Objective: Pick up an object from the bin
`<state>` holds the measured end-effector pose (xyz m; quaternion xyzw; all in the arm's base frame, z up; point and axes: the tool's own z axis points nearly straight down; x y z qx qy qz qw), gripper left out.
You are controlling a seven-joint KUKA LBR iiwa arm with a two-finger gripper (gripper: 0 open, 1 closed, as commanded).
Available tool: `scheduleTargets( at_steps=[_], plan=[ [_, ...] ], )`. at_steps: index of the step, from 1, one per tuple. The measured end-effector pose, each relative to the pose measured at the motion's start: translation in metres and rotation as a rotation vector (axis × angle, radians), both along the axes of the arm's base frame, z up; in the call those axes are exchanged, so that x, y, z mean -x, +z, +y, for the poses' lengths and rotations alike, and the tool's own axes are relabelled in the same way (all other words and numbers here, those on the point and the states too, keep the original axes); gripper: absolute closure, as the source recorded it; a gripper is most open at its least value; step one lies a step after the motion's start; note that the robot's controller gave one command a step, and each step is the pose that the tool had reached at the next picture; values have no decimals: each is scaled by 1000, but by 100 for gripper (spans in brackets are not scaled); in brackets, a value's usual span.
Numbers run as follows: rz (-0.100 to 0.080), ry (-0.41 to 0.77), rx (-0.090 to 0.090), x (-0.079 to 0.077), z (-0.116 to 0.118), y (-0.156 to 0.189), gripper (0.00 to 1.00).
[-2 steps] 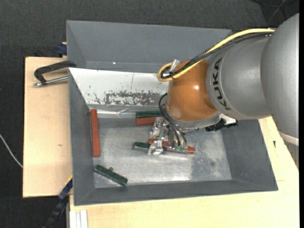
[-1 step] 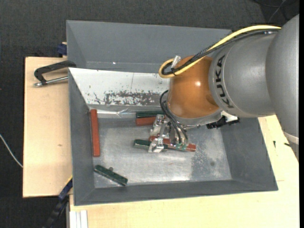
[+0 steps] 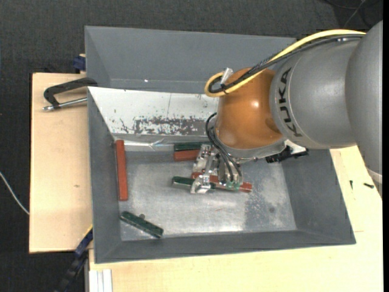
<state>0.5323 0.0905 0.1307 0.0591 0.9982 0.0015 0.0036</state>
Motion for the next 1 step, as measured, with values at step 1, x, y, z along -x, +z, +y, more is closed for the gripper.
scheduleTargets(
  at_steps=[1],
  plan=[
    [6, 0, 1, 1, 0, 8, 100]
  ],
)
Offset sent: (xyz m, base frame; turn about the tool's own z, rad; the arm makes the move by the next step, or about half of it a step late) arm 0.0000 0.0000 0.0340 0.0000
